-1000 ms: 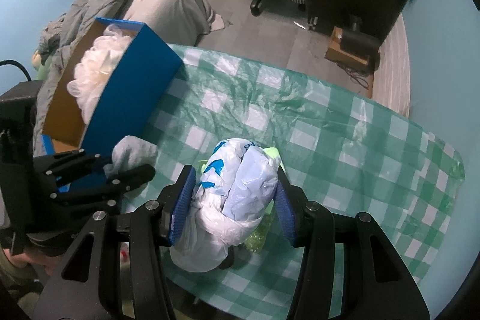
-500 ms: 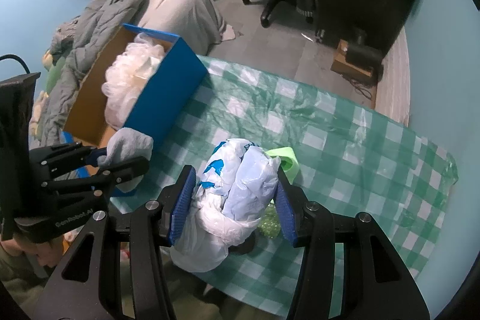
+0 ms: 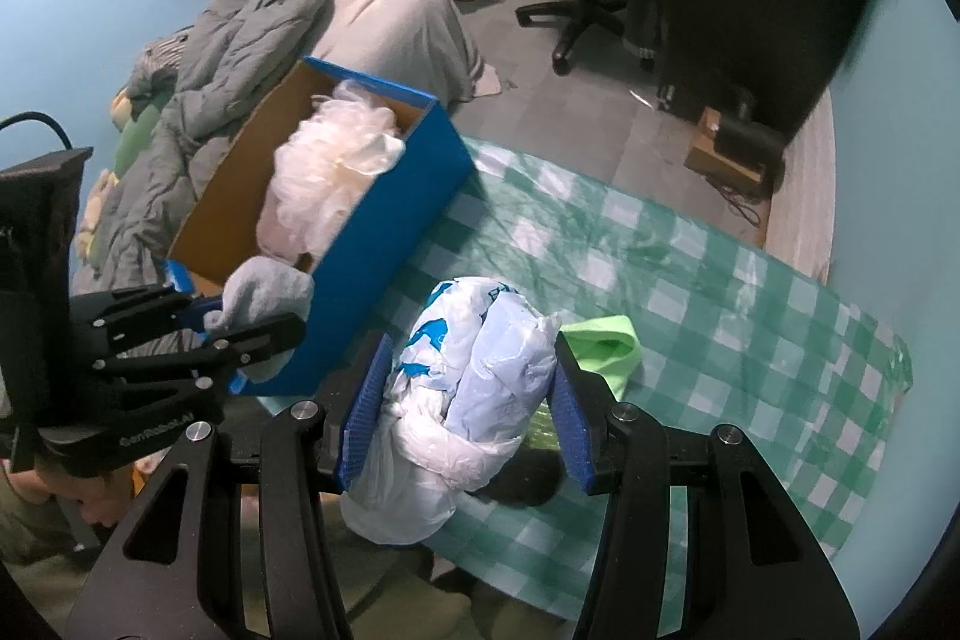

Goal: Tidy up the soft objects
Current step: 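Lift both held socks and carry them toward the box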

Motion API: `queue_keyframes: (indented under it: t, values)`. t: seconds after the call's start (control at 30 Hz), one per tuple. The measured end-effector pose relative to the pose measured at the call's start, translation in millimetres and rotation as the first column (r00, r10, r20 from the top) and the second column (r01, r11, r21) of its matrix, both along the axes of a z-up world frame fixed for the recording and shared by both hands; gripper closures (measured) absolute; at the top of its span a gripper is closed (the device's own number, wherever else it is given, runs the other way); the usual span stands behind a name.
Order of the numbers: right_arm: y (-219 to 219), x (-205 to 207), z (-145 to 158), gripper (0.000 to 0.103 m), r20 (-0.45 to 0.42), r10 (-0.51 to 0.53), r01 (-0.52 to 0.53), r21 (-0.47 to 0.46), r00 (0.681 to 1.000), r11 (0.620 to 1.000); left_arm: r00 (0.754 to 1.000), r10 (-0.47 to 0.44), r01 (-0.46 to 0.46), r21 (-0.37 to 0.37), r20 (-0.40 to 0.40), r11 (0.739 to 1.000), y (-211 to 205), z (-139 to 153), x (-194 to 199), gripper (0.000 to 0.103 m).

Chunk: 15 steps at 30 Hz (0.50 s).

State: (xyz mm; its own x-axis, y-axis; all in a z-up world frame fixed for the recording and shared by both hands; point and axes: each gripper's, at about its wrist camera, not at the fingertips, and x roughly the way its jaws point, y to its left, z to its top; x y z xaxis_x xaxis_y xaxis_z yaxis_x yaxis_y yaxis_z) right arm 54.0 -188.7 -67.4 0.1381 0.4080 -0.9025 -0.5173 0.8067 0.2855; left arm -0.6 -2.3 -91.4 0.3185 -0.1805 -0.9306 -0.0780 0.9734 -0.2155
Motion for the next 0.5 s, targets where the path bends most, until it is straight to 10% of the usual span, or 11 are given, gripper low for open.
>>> queue_keyframes:
  t: [0.5]
  values:
    - [63.4, -11.0, 9.5, 0.052, 0.010, 0.107, -0.107, 0.036, 0.994, 0.994, 0.995, 0.101, -0.101, 0.009, 0.014, 0.995, 52.5, 11.0, -22.1, 0.074]
